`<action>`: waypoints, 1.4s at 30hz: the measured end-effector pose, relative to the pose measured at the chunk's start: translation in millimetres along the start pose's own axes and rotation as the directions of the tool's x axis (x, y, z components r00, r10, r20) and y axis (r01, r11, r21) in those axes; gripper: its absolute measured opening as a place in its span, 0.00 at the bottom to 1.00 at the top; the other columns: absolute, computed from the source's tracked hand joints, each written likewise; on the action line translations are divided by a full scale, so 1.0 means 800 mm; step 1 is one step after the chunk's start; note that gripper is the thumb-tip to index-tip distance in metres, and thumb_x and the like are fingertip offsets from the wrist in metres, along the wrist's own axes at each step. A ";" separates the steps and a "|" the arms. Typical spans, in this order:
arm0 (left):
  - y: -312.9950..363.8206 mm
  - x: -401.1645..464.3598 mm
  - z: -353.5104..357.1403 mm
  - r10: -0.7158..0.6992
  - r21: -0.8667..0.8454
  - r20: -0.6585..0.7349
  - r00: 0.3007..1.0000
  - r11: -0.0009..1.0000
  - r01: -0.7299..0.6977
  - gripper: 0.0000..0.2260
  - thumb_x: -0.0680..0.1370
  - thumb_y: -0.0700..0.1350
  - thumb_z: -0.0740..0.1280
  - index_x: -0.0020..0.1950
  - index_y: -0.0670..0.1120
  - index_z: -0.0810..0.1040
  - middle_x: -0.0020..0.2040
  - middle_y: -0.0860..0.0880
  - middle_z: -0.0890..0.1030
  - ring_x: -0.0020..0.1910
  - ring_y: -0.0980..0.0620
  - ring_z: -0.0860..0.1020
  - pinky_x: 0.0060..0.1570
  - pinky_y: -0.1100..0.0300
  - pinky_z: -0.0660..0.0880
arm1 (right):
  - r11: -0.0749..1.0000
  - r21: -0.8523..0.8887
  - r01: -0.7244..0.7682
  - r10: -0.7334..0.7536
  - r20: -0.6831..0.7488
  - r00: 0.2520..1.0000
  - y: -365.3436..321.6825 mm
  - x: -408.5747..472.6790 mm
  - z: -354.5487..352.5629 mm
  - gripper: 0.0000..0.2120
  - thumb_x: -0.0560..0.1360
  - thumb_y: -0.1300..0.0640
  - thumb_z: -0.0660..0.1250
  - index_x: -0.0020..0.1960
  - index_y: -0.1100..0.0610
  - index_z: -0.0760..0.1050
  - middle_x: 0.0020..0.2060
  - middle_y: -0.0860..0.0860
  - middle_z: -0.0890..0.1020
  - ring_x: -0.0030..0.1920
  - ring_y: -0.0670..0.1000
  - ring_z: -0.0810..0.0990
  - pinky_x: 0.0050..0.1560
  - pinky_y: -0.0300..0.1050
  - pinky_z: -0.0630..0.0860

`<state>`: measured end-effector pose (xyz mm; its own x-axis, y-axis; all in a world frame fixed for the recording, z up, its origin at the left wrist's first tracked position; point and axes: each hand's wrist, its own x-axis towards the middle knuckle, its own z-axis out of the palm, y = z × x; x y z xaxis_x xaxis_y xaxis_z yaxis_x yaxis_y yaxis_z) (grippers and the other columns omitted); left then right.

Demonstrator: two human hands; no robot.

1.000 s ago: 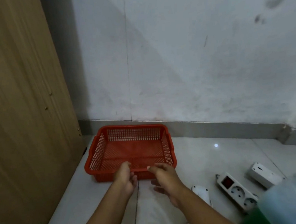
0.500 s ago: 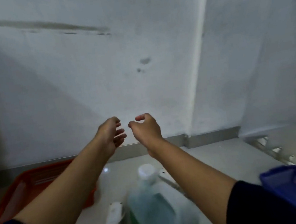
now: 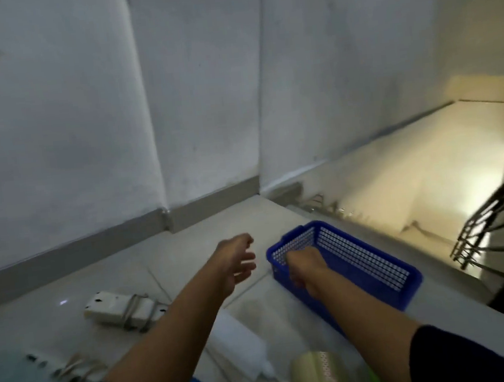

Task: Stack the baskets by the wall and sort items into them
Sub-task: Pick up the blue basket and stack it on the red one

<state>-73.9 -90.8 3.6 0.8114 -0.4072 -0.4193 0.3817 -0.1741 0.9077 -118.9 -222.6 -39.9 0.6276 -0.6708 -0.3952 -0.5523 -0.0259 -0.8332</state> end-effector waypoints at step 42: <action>0.031 -0.009 -0.143 0.013 -0.663 -0.219 0.976 0.732 -0.159 0.05 0.79 0.37 0.59 0.50 0.38 0.72 0.46 0.41 0.76 0.41 0.47 0.77 0.44 0.60 0.76 | 0.111 -0.623 0.774 -0.980 0.062 0.190 -0.078 -0.074 0.124 0.14 0.70 0.62 0.56 0.47 0.60 0.80 0.43 0.57 0.83 0.46 0.60 0.79 0.52 0.55 0.78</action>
<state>-19.7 10.3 27.3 0.8935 -0.2036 -0.4002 0.4442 0.5318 0.7211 -67.3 -107.7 -2.8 0.6943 -0.0563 0.7175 0.0828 -0.9841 -0.1574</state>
